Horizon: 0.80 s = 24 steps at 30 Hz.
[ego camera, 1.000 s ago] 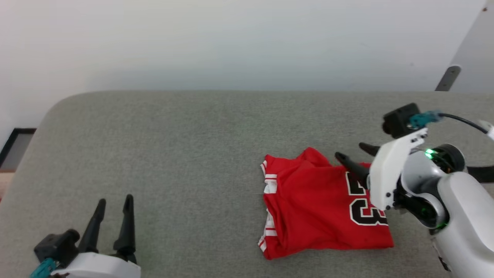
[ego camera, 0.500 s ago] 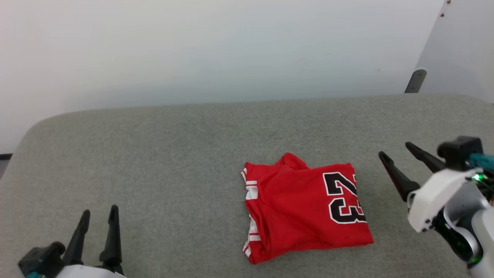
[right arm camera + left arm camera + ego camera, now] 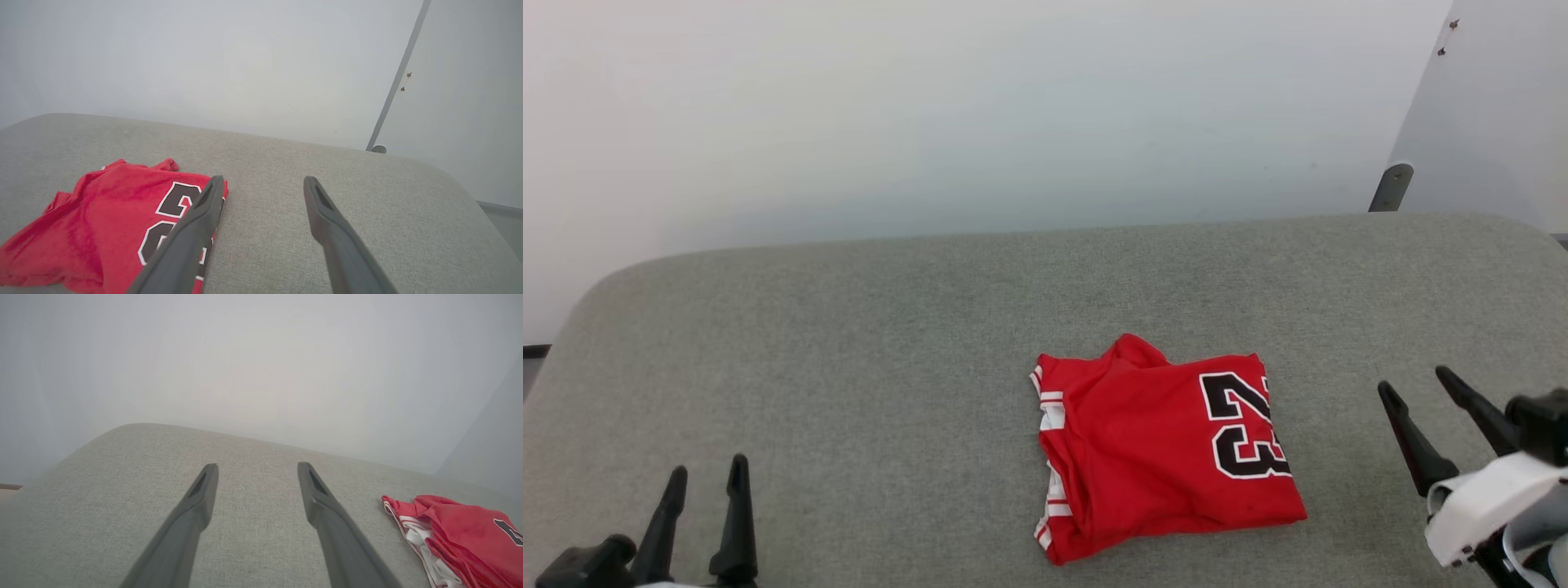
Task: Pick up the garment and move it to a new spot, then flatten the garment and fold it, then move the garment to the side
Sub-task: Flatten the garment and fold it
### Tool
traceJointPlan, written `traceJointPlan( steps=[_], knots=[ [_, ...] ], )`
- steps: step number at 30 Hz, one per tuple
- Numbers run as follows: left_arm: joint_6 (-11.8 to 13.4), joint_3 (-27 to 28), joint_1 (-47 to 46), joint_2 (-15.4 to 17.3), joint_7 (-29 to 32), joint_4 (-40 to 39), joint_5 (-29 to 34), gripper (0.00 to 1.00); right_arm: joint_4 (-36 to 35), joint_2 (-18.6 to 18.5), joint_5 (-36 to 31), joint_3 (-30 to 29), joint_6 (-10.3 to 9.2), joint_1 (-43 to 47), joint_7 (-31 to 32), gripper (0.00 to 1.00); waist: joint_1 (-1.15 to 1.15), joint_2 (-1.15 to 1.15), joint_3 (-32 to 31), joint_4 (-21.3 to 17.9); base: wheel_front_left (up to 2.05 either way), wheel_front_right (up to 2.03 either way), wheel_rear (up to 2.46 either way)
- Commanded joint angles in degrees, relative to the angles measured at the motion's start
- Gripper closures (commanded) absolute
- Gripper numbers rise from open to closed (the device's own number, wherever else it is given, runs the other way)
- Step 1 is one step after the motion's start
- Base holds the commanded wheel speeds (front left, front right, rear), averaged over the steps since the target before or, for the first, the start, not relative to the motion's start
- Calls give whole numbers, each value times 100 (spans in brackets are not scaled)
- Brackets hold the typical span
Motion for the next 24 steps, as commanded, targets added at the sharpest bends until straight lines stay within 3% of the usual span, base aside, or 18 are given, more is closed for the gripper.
traceJointPlan(
  steps=[1,24],
  knots=[
    [-22,28,99,27,3,-25,27,0,28,14,-29,-55,-6,103,-88,0,0,0,-9,0,0,0,0],
    [-22,133,403,-13,4,-150,131,0,-82,200,-181,-550,-6,869,-213,0,0,0,-43,19,0,0,0]
  ],
)
